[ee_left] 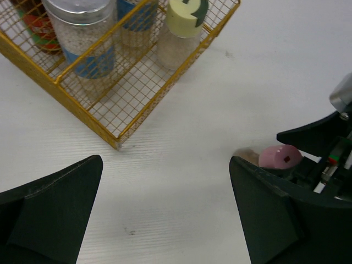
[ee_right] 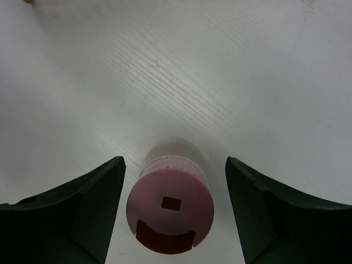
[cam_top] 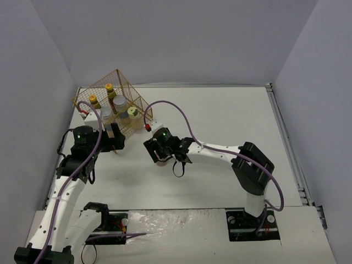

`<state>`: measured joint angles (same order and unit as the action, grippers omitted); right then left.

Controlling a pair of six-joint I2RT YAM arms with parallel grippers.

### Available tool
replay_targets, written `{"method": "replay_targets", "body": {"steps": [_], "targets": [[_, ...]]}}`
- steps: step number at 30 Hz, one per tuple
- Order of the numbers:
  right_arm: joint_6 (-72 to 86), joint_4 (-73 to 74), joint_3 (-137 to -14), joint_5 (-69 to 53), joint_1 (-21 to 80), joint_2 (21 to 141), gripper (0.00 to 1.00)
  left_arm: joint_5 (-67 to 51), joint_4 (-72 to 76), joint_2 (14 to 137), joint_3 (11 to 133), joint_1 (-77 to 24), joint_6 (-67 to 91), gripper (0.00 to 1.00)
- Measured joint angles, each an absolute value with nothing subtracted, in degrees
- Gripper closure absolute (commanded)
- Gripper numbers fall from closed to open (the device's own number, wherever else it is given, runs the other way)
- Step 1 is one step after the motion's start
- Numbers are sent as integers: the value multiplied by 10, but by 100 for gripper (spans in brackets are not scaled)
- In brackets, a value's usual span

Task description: Organize the condiment bottles

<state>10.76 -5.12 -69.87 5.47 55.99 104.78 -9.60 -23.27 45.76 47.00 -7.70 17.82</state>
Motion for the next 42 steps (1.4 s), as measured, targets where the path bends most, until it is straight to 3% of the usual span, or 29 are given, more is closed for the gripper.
{"method": "replay_targets", "body": {"steps": [5, 11, 15, 22, 29, 36, 42], "targets": [[103, -36, -686, 62, 561, 1005, 6, -83, -233, 463, 470, -148, 197, 3], [95, -22, -644, 117, 547, 859, 0, -39, -220, 496, 470, -232, 240, 3], [94, -9, -612, 144, 473, 764, 0, 11, -195, 530, 470, -299, 268, 3], [124, 45, -554, 191, 254, 632, 0, 129, -169, 656, 495, -440, 319, 3], [156, 71, -514, 197, 221, 556, 0, 214, -172, 757, 532, -501, 362, 4], [165, 85, -487, 188, 218, 553, 0, 273, -187, 825, 570, -527, 409, 25], [165, 86, -487, 182, 217, 553, 0, 291, -202, 873, 572, -528, 439, 50]]}}
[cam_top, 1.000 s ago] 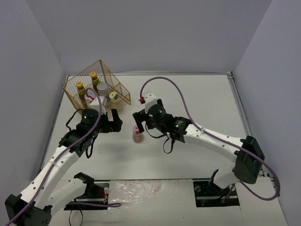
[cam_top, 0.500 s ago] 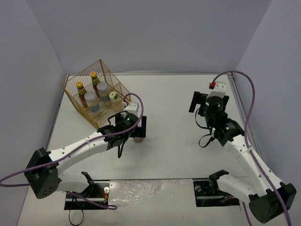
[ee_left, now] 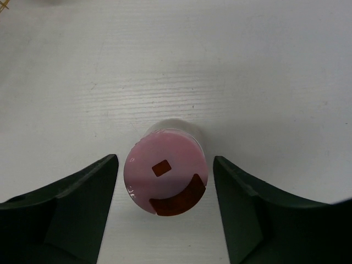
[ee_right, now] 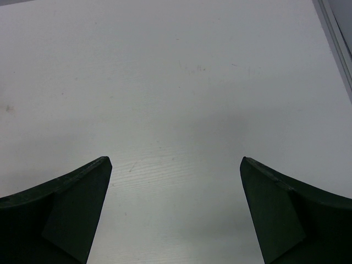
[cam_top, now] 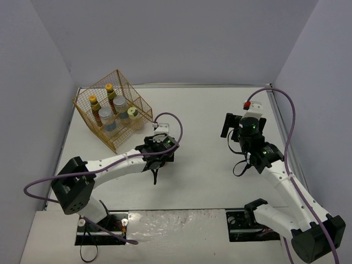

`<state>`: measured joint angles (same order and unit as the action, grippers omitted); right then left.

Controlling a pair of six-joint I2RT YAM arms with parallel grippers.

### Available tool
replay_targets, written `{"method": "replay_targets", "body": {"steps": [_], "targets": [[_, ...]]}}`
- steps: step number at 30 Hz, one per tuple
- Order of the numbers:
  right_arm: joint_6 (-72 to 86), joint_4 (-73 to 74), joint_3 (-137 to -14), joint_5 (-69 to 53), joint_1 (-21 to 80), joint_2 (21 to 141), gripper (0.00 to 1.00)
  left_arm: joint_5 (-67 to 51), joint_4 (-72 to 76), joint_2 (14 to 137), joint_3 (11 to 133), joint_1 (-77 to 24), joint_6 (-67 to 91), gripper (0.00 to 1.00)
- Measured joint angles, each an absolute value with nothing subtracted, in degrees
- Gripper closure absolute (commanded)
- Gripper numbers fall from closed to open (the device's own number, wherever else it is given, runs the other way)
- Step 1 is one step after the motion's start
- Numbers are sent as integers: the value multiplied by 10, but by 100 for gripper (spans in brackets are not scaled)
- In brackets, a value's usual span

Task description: Organize the condiment bottles

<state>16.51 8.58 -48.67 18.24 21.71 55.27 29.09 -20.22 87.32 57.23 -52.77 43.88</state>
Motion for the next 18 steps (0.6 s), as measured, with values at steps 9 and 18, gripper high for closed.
{"method": "replay_targets", "body": {"steps": [9, 18], "targets": [[165, 85, -482, 174, 217, 550, 0, 306, -224, 872, 586, -528, 449, 82], [164, 84, -482, 162, 217, 538, 0, 339, -314, 738, 689, -458, 388, 85]]}}
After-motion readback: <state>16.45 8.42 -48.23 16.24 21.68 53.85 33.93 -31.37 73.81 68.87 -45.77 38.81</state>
